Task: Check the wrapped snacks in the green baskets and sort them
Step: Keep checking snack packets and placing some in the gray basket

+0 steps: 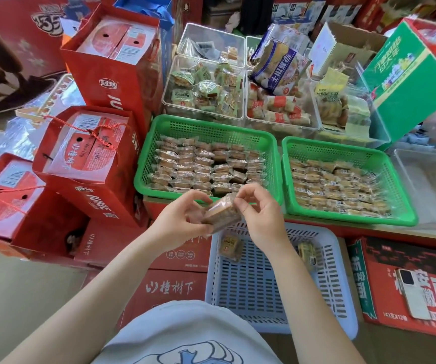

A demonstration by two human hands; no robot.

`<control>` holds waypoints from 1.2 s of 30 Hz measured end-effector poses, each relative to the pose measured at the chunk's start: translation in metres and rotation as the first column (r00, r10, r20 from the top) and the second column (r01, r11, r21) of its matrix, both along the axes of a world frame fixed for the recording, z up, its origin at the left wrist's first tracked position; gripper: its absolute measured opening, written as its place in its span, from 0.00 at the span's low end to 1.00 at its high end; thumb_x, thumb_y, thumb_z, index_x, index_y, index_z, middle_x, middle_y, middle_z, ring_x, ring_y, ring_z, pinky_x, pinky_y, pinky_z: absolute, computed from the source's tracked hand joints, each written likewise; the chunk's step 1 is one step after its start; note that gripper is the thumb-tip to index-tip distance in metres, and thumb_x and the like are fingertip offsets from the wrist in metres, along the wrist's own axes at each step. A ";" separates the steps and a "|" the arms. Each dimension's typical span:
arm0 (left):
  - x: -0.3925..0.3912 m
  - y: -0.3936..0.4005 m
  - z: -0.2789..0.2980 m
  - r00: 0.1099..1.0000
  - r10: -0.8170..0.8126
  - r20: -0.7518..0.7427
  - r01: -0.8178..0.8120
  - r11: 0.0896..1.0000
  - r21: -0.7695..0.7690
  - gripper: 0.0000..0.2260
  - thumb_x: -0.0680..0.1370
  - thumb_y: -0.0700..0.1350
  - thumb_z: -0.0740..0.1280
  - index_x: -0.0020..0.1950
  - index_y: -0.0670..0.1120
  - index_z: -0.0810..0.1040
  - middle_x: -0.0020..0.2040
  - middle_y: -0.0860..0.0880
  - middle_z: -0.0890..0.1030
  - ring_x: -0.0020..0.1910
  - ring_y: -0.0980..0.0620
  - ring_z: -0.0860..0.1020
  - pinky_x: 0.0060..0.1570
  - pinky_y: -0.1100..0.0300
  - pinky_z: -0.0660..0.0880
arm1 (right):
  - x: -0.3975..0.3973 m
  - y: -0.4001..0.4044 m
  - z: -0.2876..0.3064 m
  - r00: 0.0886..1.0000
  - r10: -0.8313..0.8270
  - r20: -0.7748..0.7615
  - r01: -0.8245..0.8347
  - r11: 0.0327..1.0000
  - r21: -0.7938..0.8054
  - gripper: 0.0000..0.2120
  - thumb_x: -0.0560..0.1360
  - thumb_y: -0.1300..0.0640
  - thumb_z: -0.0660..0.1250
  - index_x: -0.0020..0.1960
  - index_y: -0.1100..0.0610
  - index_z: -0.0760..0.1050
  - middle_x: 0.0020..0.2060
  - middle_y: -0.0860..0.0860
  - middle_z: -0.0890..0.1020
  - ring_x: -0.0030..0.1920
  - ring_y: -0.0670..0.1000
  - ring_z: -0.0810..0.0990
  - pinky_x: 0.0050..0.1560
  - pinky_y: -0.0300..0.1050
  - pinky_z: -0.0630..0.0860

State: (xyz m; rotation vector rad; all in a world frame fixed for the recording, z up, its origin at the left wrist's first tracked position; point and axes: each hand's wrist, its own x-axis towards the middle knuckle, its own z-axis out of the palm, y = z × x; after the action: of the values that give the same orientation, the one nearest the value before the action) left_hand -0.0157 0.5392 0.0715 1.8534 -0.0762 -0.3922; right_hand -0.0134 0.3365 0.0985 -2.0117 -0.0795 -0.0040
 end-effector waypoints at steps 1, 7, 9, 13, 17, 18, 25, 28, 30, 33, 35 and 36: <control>0.003 -0.002 0.000 0.998 -0.061 0.031 0.058 0.995 0.085 0.21 0.71 0.47 0.79 0.57 0.63 0.75 0.50 0.55 0.83 0.49 0.59 0.82 0.49 0.58 0.80 | 0.003 0.001 0.000 0.993 0.076 0.087 -0.063 0.987 -0.147 0.08 0.79 0.65 0.67 0.45 0.53 0.76 0.41 0.46 0.78 0.45 0.47 0.76 0.47 0.38 0.73; 0.020 -0.021 0.015 0.994 0.003 -0.113 -0.014 0.995 -0.099 0.06 0.75 0.53 0.75 0.51 0.56 0.83 0.44 0.51 0.86 0.45 0.53 0.85 0.44 0.54 0.82 | 0.020 0.010 -0.003 0.960 0.241 0.141 -0.189 0.933 -0.306 0.05 0.80 0.64 0.64 0.48 0.55 0.76 0.36 0.43 0.76 0.37 0.42 0.72 0.41 0.40 0.69; 0.026 -0.021 0.014 0.969 0.019 -0.247 -0.069 0.978 -0.196 0.04 0.76 0.51 0.74 0.49 0.54 0.85 0.46 0.49 0.86 0.47 0.48 0.85 0.46 0.48 0.84 | 0.025 0.009 -0.005 0.983 0.165 0.077 -0.150 0.975 -0.166 0.04 0.80 0.63 0.66 0.49 0.55 0.77 0.32 0.46 0.75 0.32 0.45 0.70 0.35 0.38 0.67; 0.041 -0.025 0.003 0.897 0.117 -0.426 -0.256 0.924 -0.284 0.04 0.75 0.48 0.76 0.44 0.49 0.85 0.46 0.42 0.85 0.49 0.39 0.83 0.48 0.45 0.80 | 0.037 0.005 -0.012 0.973 0.005 -0.232 0.030 0.988 0.150 0.05 0.78 0.53 0.71 0.48 0.55 0.81 0.33 0.52 0.77 0.33 0.48 0.72 0.37 0.45 0.71; 0.060 -0.027 -0.009 0.821 0.219 -0.527 -0.410 0.868 -0.279 0.12 0.73 0.50 0.77 0.50 0.44 0.85 0.52 0.38 0.85 0.52 0.37 0.84 0.54 0.38 0.80 | 0.054 -0.007 -0.026 0.911 0.063 -0.409 0.037 0.972 0.230 0.10 0.75 0.50 0.74 0.46 0.57 0.81 0.43 0.60 0.83 0.44 0.56 0.82 0.51 0.57 0.80; 0.065 -0.027 -0.014 0.816 0.207 -0.539 -0.408 0.868 -0.284 0.14 0.72 0.52 0.76 0.51 0.43 0.85 0.52 0.38 0.85 0.51 0.38 0.84 0.53 0.40 0.81 | 0.059 -0.008 -0.028 0.913 0.055 -0.404 0.039 0.975 0.221 0.07 0.76 0.53 0.73 0.46 0.58 0.81 0.42 0.58 0.83 0.44 0.54 0.82 0.51 0.56 0.80; 0.109 -0.029 -0.032 0.842 0.240 -0.484 -0.384 0.896 -0.225 0.12 0.79 0.53 0.71 0.53 0.47 0.87 0.50 0.46 0.87 0.50 0.47 0.83 0.50 0.51 0.79 | 0.106 -0.010 -0.042 0.911 0.020 -0.412 -0.002 0.999 0.044 0.06 0.78 0.50 0.71 0.48 0.52 0.77 0.45 0.52 0.81 0.46 0.55 0.81 0.42 0.49 0.78; 0.129 -0.035 -0.037 0.884 0.282 -0.373 -0.375 0.904 -0.204 0.09 0.80 0.52 0.70 0.51 0.50 0.88 0.48 0.46 0.87 0.51 0.46 0.84 0.55 0.48 0.81 | 0.131 -0.010 -0.043 0.877 0.128 -0.463 -0.175 0.983 -0.060 0.14 0.74 0.49 0.75 0.53 0.49 0.72 0.47 0.52 0.79 0.41 0.50 0.79 0.35 0.46 0.77; 0.144 -0.041 -0.040 0.913 0.288 -0.290 -0.338 0.931 -0.140 0.12 0.83 0.54 0.64 0.55 0.53 0.87 0.51 0.49 0.87 0.53 0.52 0.83 0.52 0.58 0.78 | 0.150 -0.009 -0.047 0.890 0.103 -0.444 -0.182 0.974 -0.137 0.15 0.73 0.52 0.77 0.51 0.48 0.71 0.45 0.51 0.79 0.39 0.50 0.78 0.40 0.52 0.81; 0.170 -0.041 -0.061 0.954 0.272 -0.122 -0.262 0.961 0.093 0.17 0.86 0.52 0.57 0.72 0.51 0.76 0.69 0.52 0.78 0.68 0.56 0.73 0.61 0.63 0.69 | 0.181 -0.015 -0.059 0.937 -0.025 -0.349 -0.035 0.986 -0.166 0.15 0.73 0.53 0.76 0.53 0.48 0.72 0.48 0.47 0.80 0.48 0.49 0.80 0.49 0.49 0.79; 0.183 -0.036 -0.082 0.994 0.104 -0.018 -0.091 0.929 0.358 0.21 0.86 0.52 0.58 0.78 0.50 0.67 0.78 0.51 0.68 0.77 0.52 0.64 0.73 0.55 0.63 | 0.200 -0.022 -0.068 0.942 -0.122 -0.313 0.078 0.986 -0.149 0.16 0.74 0.54 0.75 0.58 0.50 0.74 0.55 0.46 0.80 0.56 0.48 0.78 0.52 0.42 0.74; 0.188 -0.034 -0.093 1.000 -0.015 -0.010 0.018 0.874 0.486 0.23 0.85 0.53 0.58 0.80 0.51 0.63 0.81 0.50 0.62 0.80 0.51 0.58 0.77 0.51 0.57 | 0.208 -0.024 -0.074 0.941 -0.150 -0.304 0.110 0.983 -0.146 0.15 0.75 0.55 0.74 0.59 0.51 0.74 0.56 0.46 0.80 0.57 0.48 0.77 0.52 0.40 0.72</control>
State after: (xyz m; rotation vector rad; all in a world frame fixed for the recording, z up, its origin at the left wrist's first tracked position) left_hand 0.1722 0.5050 -0.0215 2.3525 0.0146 -0.4580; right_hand 0.1951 0.3121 0.0249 -2.1170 0.2640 0.2430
